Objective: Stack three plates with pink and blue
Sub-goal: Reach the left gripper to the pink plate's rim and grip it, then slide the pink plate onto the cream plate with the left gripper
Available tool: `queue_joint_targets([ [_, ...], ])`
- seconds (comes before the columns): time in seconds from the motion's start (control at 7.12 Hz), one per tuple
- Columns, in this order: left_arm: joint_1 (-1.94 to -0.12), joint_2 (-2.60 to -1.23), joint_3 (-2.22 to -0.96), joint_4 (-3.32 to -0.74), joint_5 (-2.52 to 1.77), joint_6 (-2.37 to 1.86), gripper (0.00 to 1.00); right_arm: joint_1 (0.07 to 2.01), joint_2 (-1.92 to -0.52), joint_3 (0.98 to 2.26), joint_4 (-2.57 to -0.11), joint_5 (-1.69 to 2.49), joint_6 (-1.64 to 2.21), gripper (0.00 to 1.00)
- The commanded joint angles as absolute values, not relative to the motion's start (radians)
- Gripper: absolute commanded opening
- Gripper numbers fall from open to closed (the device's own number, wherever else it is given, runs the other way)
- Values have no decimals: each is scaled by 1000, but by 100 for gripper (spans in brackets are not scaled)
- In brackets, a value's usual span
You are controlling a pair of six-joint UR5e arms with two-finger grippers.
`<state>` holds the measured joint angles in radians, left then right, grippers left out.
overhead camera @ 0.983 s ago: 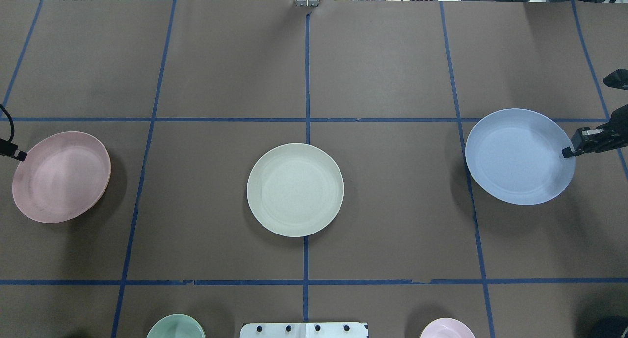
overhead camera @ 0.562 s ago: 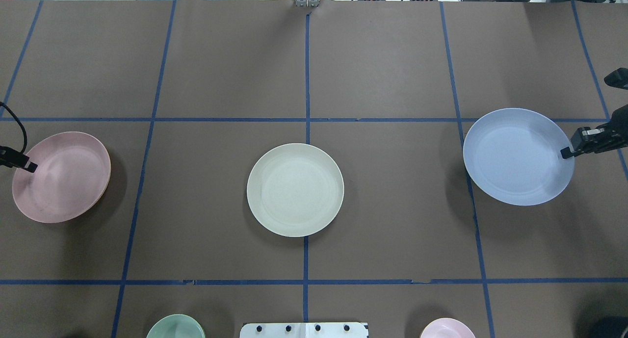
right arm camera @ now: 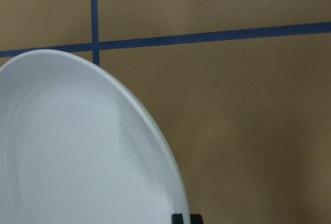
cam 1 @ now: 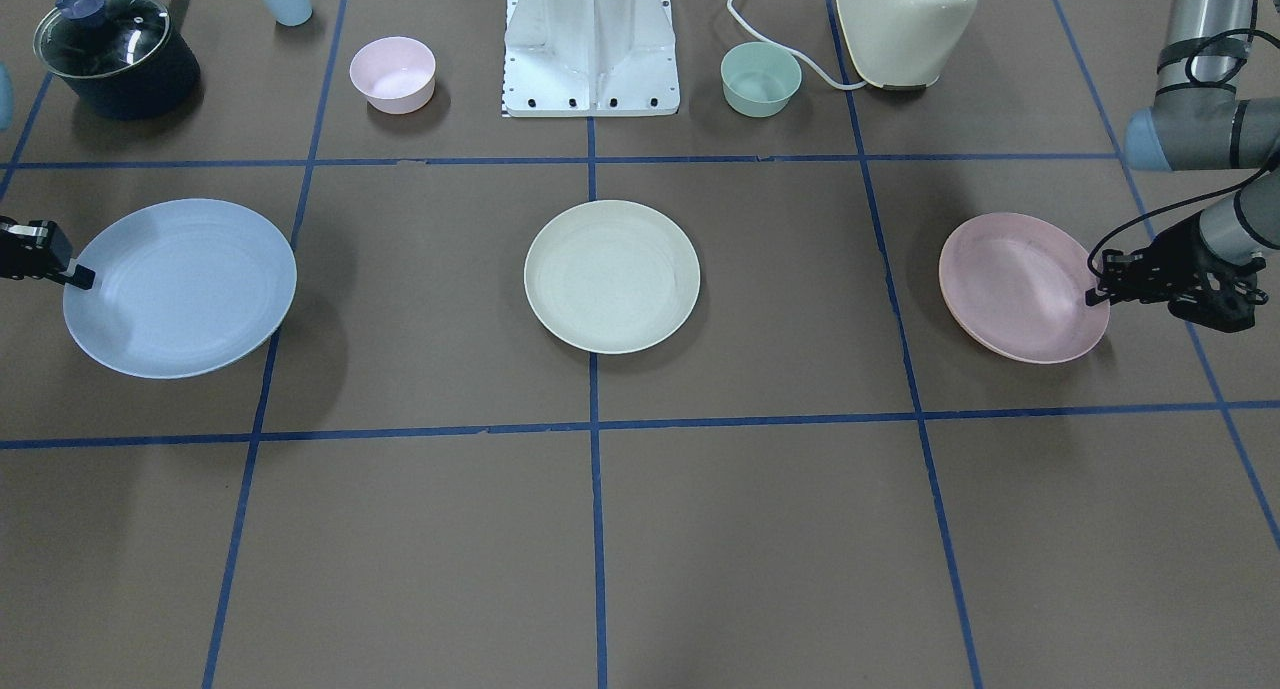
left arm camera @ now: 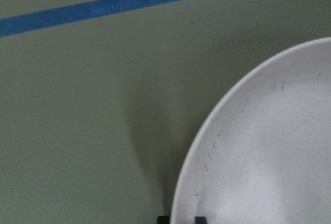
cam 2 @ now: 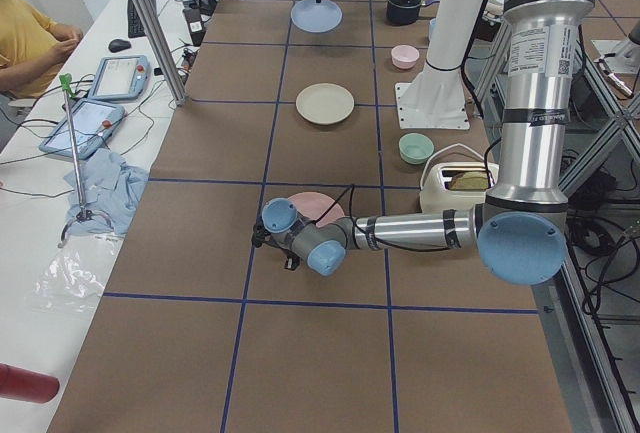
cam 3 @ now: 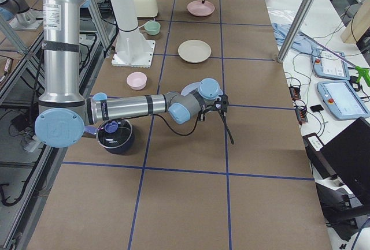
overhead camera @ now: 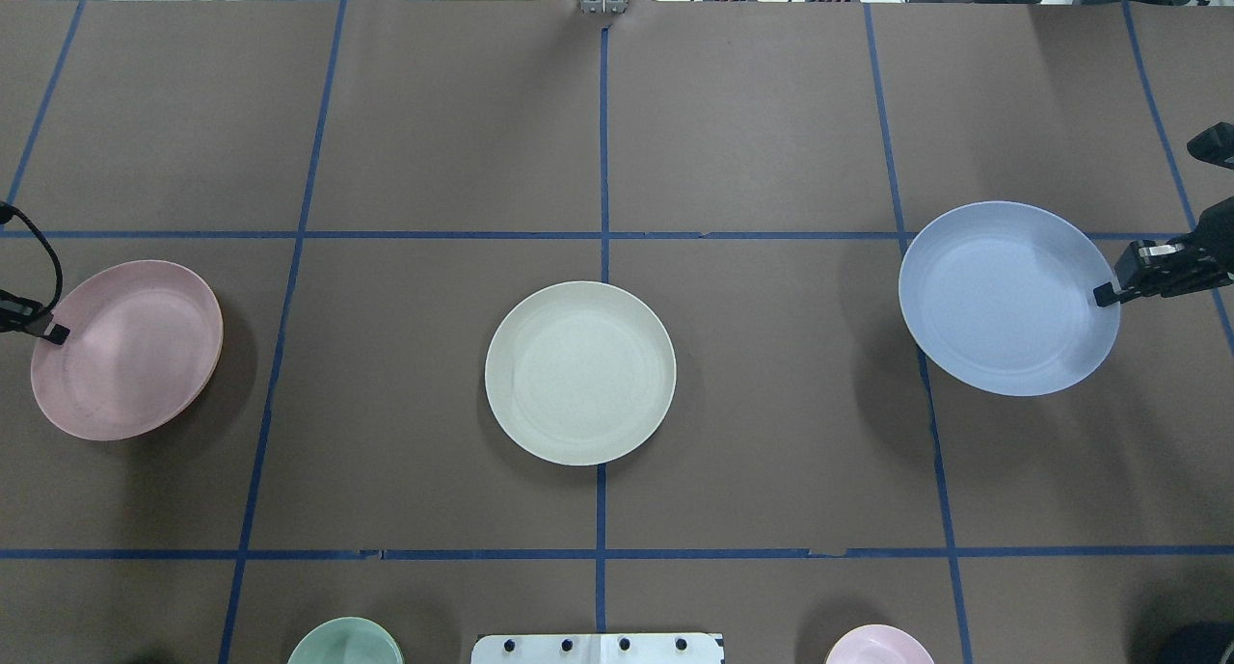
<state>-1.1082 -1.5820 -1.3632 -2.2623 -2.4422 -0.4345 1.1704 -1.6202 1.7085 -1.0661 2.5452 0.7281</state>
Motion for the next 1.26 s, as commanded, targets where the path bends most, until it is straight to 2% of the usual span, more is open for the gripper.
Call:
queue_joint_targets([
  [0.0, -1109, -1603, -1393, -2250, -2491, -498, 0, 1170, -1623, 1715, -1066, 2549, 730, 0],
  [0.14, -1109, -1612, -1466, -2243, -2515, -637, 0, 1170, -1624, 1720, -1066, 2549, 732, 0],
  [0.42, -1098, -1710, -1531, -2252, -2600, -891, 0, 1170, -1621, 1720, -1068, 2551, 733, 0],
  [0.7, -955, -1774, -1645, -2253, -2597, -1146, 0, 1170, -1617, 1715, -1068, 2549, 733, 0],
  [0.98, -730, -1955, -1652, -2247, -2460, -1412, 0, 1169, -1612, 1707, -1069, 2549, 733, 0],
  [1.12, -677, -1997, -1648, -2246, -2416, -1460, 0, 1169, -1611, 1709, -1069, 2551, 733, 0],
])
